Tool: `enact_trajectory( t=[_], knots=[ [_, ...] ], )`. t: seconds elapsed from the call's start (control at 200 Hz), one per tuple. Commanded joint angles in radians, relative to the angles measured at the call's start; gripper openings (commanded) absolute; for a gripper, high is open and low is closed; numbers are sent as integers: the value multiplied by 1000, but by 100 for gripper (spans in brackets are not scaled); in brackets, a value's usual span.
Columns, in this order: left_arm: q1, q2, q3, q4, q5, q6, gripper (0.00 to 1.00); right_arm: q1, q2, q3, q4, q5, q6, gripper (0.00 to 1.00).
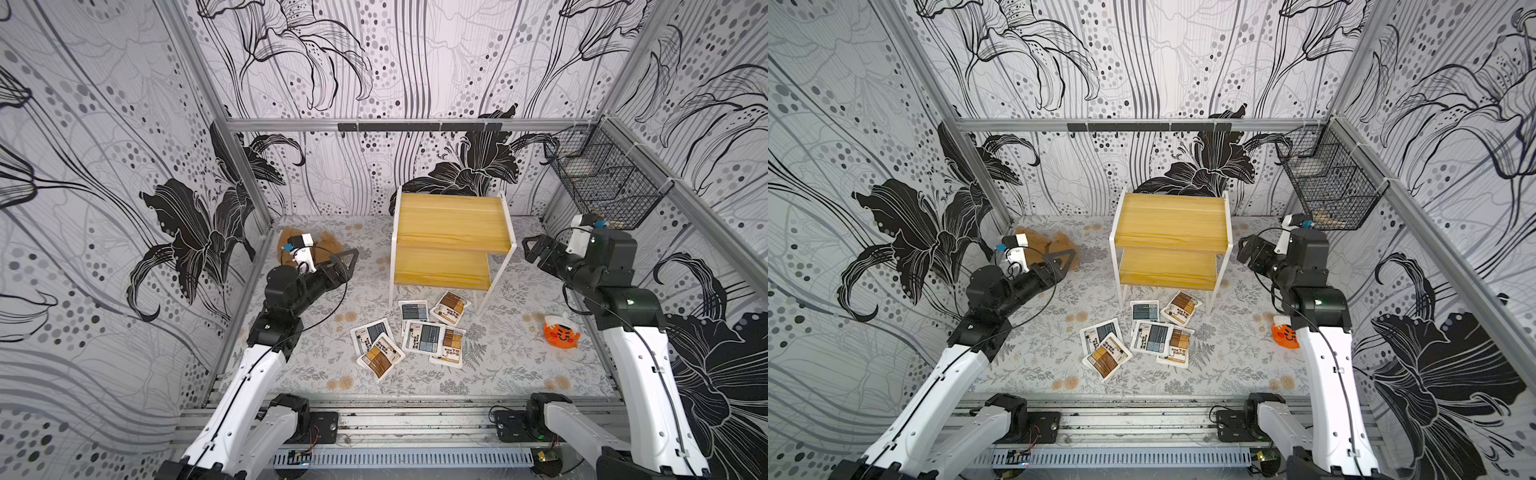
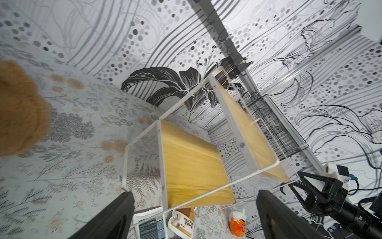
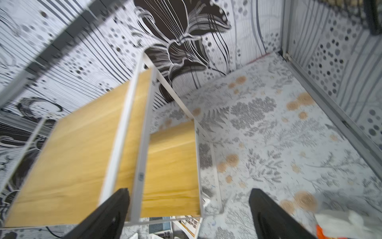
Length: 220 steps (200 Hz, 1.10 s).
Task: Place the bagged coffee beans on the shelf by color
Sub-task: Adjust the shelf at the center of the board.
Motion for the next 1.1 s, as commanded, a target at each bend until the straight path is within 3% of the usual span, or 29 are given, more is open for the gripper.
enact_trajectory(
  t=[0.0, 0.195, 0.496, 0.916, 1.096],
  knots=[
    [-32, 32, 99, 43, 46, -10, 97, -4, 22, 77, -14, -100, 53, 96],
    [-117, 153, 269, 6, 61, 12, 97, -4, 166, 215, -10, -335, 43, 97],
    [-207, 300, 451, -131, 4, 67, 97, -4, 292, 295, -41, -402, 45, 96],
    [-249, 334, 446, -140, -42, 68, 97, 4, 297, 164, 44, -456, 91, 96],
    [-265, 349, 447, -137, -48, 66, 97, 68, 319, 160, 59, -432, 102, 96]
  ],
)
